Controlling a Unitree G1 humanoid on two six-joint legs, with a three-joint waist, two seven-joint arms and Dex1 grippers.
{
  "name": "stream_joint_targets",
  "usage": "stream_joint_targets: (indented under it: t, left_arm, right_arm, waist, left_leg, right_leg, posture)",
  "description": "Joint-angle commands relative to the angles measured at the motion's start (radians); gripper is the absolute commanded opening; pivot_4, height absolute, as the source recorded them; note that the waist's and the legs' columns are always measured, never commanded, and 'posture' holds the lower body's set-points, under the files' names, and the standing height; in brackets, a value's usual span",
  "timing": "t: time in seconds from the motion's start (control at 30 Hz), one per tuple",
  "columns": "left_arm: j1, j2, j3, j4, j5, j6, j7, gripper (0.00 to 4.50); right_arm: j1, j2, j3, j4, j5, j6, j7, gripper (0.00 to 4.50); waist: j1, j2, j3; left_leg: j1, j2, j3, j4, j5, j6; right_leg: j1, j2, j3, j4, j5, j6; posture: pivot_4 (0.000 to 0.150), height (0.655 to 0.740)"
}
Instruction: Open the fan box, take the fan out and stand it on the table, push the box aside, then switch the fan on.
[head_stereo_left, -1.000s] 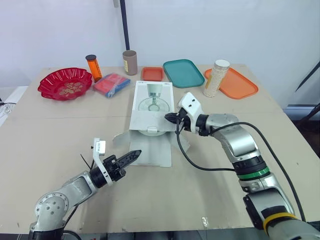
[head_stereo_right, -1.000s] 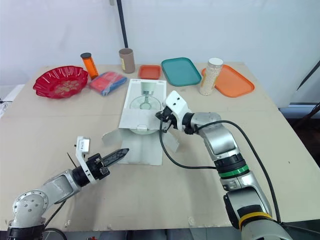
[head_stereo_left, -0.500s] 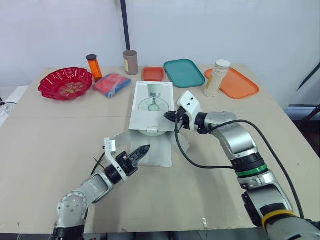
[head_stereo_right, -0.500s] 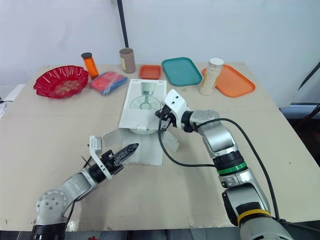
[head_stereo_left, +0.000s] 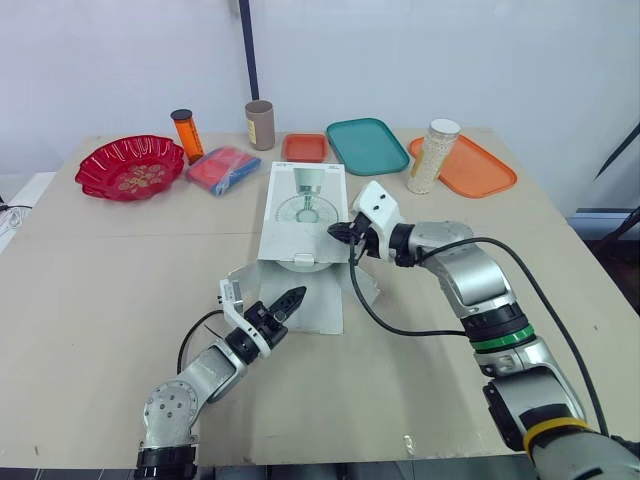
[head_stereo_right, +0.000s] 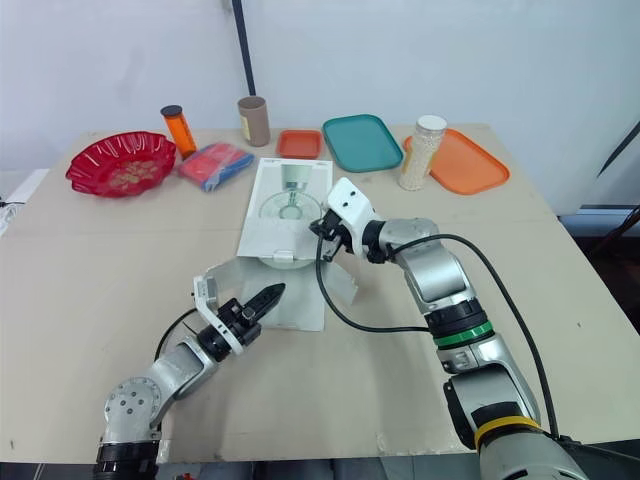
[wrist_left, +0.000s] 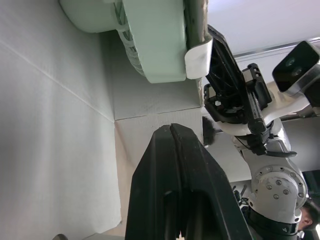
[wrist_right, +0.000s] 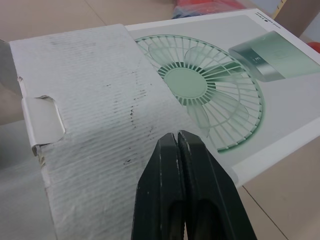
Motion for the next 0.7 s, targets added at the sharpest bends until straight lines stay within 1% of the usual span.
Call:
stream_joint_targets:
  t: [0.03,0.13,0.57,0.7]
  left_arm:
    - [-0.003,0.007,0.005,-0.022,0.005,-0.006,-0.024,1.15]
    - [-0.018,0.003,0.004,-0.006,0.024,-0.016,-0.016,2.17]
    - [-0.115,-0.087,0.029,0.104,0.039,-0.057,-0.018,2.17]
    - [-0.144,-0.107,0.029,0.142,0.066,-0.065,-0.011,2.17]
  right_arm:
    - [-0.003,-0.002,0.011,0.018,-0.024,0.001,0.005,0.00]
    - [-0.005,0.001,0.011,0.022,-0.031,-0.003,0.007,0.00]
    - [-0.004,-0.008,0.012,0.018,-0.045,-0.012,0.013,0.00]
    - [-0.004,-0.010,0.012,0.013,-0.046,-0.009,0.013,0.00]
  waist:
    - [0.000,0.000,0.000]
    - [0.000,0.000,0.000]
    - [0.002,0.000,0.000]
    - [0.002,0.000,0.000]
  left_leg:
    - [0.000,0.000,0.000,0.000,0.000,0.000]
    - [0.000,0.000,0.000,0.000,0.000,0.000]
    - [0.000,0.000,0.000,0.000,0.001,-0.001]
    - [-0.001,0.000,0.000,0.000,0.001,-0.001]
  right_leg:
    - [0.000,0.000,0.000,0.000,0.000,0.000]
    - [0.000,0.000,0.000,0.000,0.000,0.000]
    - [0.000,0.000,0.000,0.000,0.000,0.000]
    - [0.000,0.000,0.000,0.000,0.000,0.000]
  posture:
    - [0.150,0.7400]
    - [0.150,0.7400]
    - [0.150,0.7400]
    - [0.150,0.7400]
